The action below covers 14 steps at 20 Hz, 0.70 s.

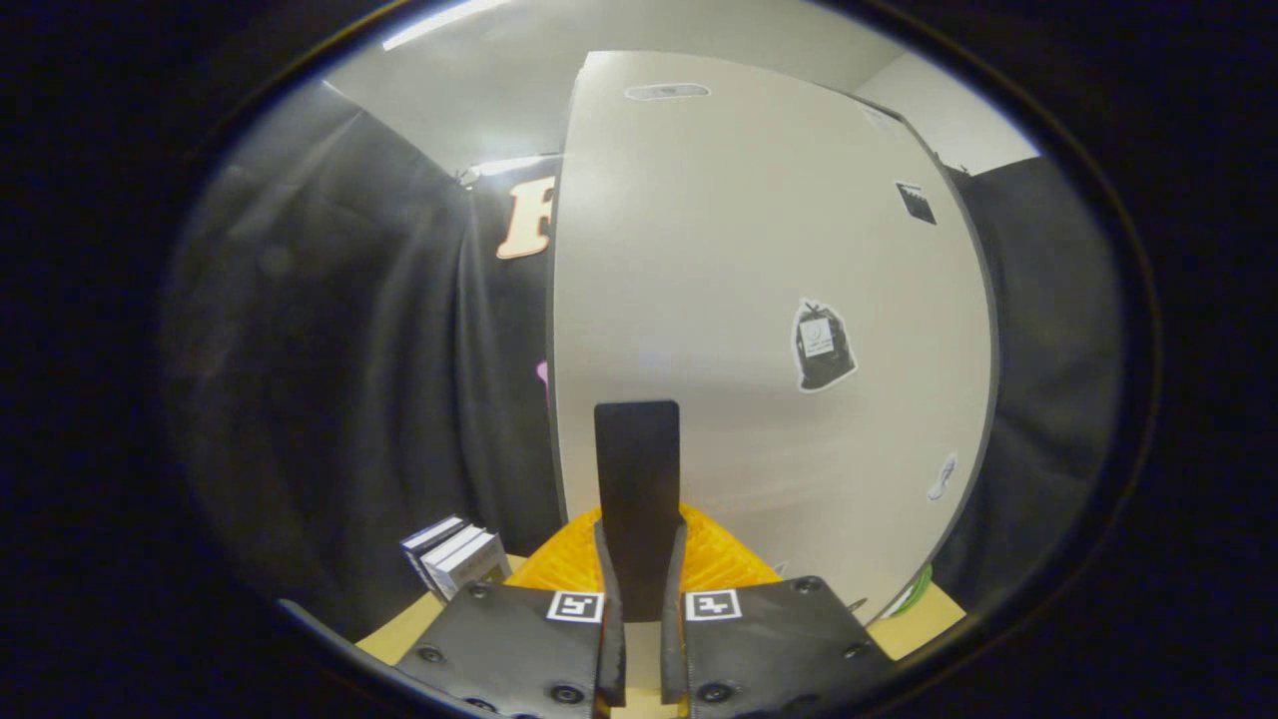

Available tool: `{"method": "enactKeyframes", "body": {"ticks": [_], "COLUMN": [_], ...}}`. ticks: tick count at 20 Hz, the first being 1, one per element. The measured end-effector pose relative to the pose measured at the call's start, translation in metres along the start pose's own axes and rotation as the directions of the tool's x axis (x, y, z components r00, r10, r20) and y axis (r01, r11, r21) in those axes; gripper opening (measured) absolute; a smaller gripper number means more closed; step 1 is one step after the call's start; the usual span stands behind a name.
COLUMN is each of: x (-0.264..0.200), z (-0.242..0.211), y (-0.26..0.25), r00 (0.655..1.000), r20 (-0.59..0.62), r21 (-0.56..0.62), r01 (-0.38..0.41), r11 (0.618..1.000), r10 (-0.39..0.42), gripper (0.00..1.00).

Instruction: Open the shoe cabinet door, grab the shoes and put them into the shoe cabinet, then close the shoe cabinet door.

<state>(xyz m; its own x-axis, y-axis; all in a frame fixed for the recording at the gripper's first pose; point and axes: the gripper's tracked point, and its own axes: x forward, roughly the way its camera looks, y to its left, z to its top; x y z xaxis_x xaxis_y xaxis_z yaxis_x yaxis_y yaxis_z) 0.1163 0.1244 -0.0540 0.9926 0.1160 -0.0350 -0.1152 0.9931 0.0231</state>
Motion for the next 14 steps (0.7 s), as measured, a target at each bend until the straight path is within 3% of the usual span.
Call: {"method": "enactKeyframes", "body": {"ticks": [9, 14], "x": [-0.075, -0.104], "z": [0.0, 0.003], "y": [-0.026, -0.052], "r00": [0.981, 0.969], "r20": [-0.03, -0.034], "r21": [-0.005, -0.002], "r01": [-0.19, -0.247], "r11": [0.982, 0.969], "r10": [0.19, 0.246], "gripper": [0.15, 0.15]}}
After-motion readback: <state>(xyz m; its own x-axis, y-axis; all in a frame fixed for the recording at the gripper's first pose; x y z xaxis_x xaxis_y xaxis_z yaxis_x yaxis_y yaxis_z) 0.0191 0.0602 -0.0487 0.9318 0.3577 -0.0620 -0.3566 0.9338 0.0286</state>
